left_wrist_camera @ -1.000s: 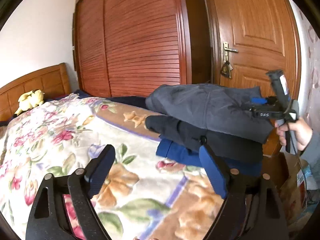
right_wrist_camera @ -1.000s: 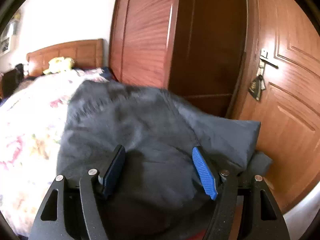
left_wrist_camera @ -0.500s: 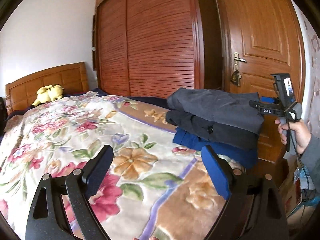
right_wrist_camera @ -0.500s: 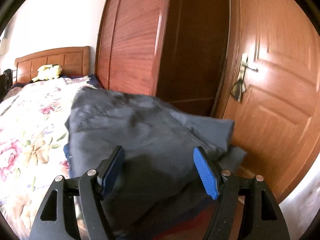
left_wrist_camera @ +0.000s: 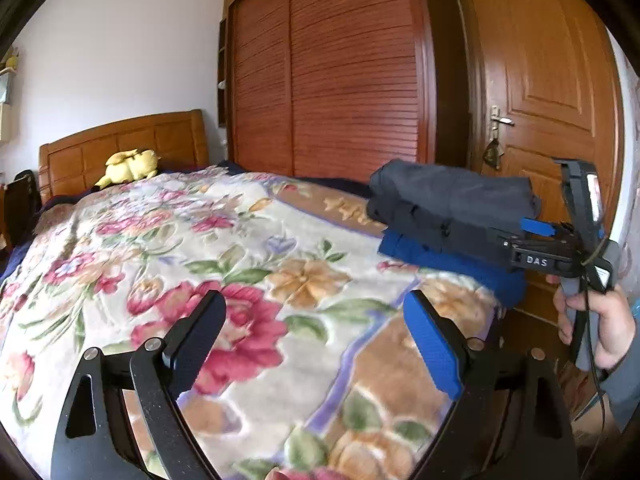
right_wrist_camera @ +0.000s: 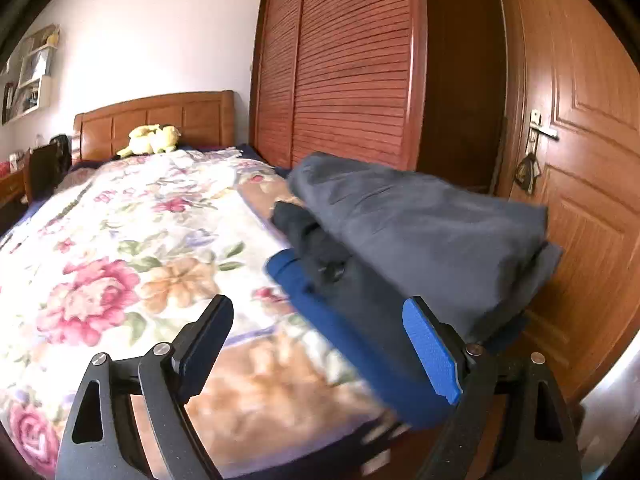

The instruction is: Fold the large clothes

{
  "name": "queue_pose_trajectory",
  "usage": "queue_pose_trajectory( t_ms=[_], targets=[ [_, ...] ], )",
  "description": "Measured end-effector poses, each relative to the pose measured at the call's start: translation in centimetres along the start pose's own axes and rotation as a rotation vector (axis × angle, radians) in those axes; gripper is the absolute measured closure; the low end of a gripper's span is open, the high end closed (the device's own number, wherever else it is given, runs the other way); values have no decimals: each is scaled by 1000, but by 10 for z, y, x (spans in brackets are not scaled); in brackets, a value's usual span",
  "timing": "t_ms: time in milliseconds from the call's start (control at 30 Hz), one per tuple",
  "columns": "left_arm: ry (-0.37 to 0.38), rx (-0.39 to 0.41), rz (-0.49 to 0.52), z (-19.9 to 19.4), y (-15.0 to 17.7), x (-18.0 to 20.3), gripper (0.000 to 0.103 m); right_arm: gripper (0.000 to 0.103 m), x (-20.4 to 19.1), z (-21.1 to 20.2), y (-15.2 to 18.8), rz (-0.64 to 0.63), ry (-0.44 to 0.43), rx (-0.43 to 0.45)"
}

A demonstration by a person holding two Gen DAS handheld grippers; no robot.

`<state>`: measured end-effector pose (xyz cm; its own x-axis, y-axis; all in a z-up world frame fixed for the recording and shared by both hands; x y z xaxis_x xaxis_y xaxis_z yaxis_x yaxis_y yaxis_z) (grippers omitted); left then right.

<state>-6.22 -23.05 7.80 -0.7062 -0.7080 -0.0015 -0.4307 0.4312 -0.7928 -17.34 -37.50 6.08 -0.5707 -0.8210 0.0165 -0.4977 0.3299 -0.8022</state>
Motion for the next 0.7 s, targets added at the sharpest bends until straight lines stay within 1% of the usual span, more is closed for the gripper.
queue_pose_trajectory(
  t_ms=[100, 233, 333, 400, 533, 700],
  targets=[
    [-27, -10, -19, 3, 14, -15, 12, 15, -20, 2, 12, -20, -25, -8],
    [-62, -18, -56, 6, 30, -41, 12, 15, -49, 8, 16, -62, -74, -27],
    [-103, -23, -105, 8, 39, -64, 12, 15, -75, 12, 11, -103, -117, -26],
    [-134, -29, -139, 10, 44, -83, 12, 15, -90, 13, 8, -118, -160, -19],
    [-202, -36, -184, 12, 51, -118, 12, 15, -120, 19, 1, -153, -229, 1],
    [-270, -35, -232, 9, 55, -154, 12, 14, -155, 29, -12, -192, -346, -3]
  ],
)
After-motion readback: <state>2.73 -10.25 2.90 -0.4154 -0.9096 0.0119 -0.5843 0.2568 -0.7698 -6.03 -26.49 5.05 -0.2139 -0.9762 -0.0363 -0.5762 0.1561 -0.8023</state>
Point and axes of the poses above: each gripper's, at about its wrist camera, not at the fingertips, and z roughly the way its jaws point, x to its right, y to its underside, the point moved 2 cm from there along z, roughly the way its jaws point, and after that the axes turned 15 degrees about -x, right-handed, at the moved point
